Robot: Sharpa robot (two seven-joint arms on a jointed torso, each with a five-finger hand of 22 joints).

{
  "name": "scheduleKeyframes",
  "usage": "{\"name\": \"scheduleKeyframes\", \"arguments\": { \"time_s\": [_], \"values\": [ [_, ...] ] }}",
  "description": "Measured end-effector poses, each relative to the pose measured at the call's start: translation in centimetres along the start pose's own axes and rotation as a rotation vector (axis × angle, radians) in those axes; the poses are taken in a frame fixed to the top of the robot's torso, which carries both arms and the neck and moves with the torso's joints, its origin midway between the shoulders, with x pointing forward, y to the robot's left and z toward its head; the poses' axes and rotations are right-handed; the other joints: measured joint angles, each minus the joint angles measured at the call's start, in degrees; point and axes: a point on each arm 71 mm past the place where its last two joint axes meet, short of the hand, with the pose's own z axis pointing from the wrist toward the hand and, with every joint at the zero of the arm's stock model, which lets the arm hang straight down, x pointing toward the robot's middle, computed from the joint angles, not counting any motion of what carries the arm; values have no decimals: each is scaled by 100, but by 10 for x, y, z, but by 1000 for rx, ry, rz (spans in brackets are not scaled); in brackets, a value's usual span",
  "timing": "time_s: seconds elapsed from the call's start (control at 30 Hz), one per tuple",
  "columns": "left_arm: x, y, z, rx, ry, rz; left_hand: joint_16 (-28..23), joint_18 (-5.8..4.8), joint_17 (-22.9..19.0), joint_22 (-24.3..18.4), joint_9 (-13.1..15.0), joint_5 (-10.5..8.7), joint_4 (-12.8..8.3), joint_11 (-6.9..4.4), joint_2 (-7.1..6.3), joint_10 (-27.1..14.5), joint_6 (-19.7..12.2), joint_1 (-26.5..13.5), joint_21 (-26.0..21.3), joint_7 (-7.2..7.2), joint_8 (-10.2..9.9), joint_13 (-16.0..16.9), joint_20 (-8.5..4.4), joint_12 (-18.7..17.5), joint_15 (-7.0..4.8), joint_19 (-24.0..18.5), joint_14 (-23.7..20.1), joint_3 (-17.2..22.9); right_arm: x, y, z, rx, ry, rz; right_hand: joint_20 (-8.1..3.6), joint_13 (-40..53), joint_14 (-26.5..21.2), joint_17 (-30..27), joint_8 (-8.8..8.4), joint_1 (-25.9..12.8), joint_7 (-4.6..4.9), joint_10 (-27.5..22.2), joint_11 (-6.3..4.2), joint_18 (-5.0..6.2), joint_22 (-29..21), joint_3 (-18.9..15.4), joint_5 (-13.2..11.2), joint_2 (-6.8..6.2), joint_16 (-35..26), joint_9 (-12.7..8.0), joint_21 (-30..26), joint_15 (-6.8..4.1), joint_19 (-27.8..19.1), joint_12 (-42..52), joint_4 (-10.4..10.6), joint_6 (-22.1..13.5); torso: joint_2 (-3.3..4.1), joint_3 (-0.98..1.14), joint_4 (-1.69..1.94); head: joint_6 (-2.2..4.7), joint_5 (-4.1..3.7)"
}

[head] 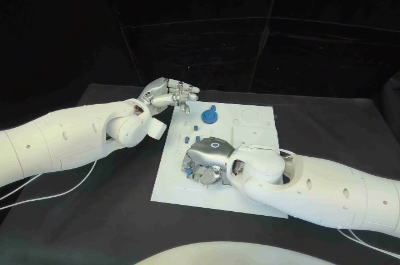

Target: Assemble the parts on the task board

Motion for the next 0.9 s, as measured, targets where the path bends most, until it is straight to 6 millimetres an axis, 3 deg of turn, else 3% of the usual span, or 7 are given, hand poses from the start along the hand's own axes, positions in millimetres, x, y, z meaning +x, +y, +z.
{"name": "scheduleKeyframes", "arguments": {
  "time_s": [0.1, 0.27, 0.4, 0.47, 0.57, 0.73, 0.9],
  "values": [
    [0, 0, 0, -2, 0, 0, 0, 0, -7, -6, 0, 0, 0, 21, 0, -21, 0, 0, 0, 0, 0, 0, 0, 27, 0, 0, 0, 0, 0, 0, 1, -4, -7, 2, 36, -26, 10, -87, -1, -48, 31, -159, 48, -1, -148, -19, 1, -48, -42, -1, -105, 11, -66, -107, 19, -76, -1, -1, 0, 3, -4],
    [0, 0, 0, -4, 1, 0, 0, 0, -7, -6, 0, 0, 0, 21, 0, -21, 0, 0, 0, 0, 0, 0, 0, 27, 0, 0, 0, 0, -1, -1, 0, -7, -20, 5, 113, -30, -84, -555, -38, -189, 82, -727, 161, 50, -684, -204, 53, -189, -362, -29, -431, 168, -362, -336, 28, -540, -1, -1, 0, 5, -5],
    [-1, 1, 0, -7, 0, 0, 0, 0, -7, -6, 0, 0, 0, 21, 0, -21, 0, 0, 0, 0, 0, 0, 0, 27, 0, 0, 0, 0, -2, -2, -2, -8, -38, 11, 204, -10, -250, -896, -38, -297, -3, -1327, 237, 93, -1124, -803, 84, -297, -589, -28, -732, 227, -575, -435, 136, -1209, -2, 1, -1, 8, -5],
    [-1, 1, 0, -8, 0, 0, 0, 0, -6, -6, 0, 0, 0, 5, 0, -37, 0, 0, 0, 0, 0, 0, 0, 27, 0, 0, 0, 0, -3, -4, -4, -9, -55, 18, 233, 21, -280, -974, -38, -216, -29, -1542, 264, 184, -1244, -1447, 177, -216, -604, -15, -825, 257, -604, -305, 257, -1443, -2, 3, -1, 16, -5],
    [-2, 1, 0, -10, -1, 0, 0, 0, -6, -6, 0, 0, 0, 0, 0, -42, 0, 0, 0, 0, 0, 0, 0, 27, 0, 0, 0, 0, -5, -6, -11, -10, -84, 29, 233, 34, -279, -1038, -37, -15, -22, -1692, 268, 181, -1310, -2108, 245, -77, -604, -15, -860, 257, -604, -50, 456, -1512, -4, 5, -1, 20, -20],
    [-3, 1, -1, -12, -4, 1, 0, 0, -6, -6, 0, 0, 0, 0, 0, -42, 0, 0, 0, 0, 0, 0, 0, 27, 0, 0, 0, 0, -11, -17, -39, 7, -131, 67, 230, 65, -298, -1055, -16, 163, 30, -1638, 206, 181, -1313, -2440, 346, 28, -604, 11, -860, 236, -601, 283, 619, -1346, -8, 7, -4, 21, -51],
    [-4, 1, -2, -14, -6, 2, 0, 0, -6, -5, 0, 0, 0, 0, 0, -42, 0, 0, 0, 0, 0, 0, 0, 27, 0, 0, 0, 0, -20, -40, -80, 89, -167, 147, 130, 192, -105, -610, 175, 211, 94, -825, 118, 180, -782, -2509, 467, 186, -262, 72, -552, 119, -313, 849, 689, -853, -18, 3, -10, 71, -185]
  ]
}}
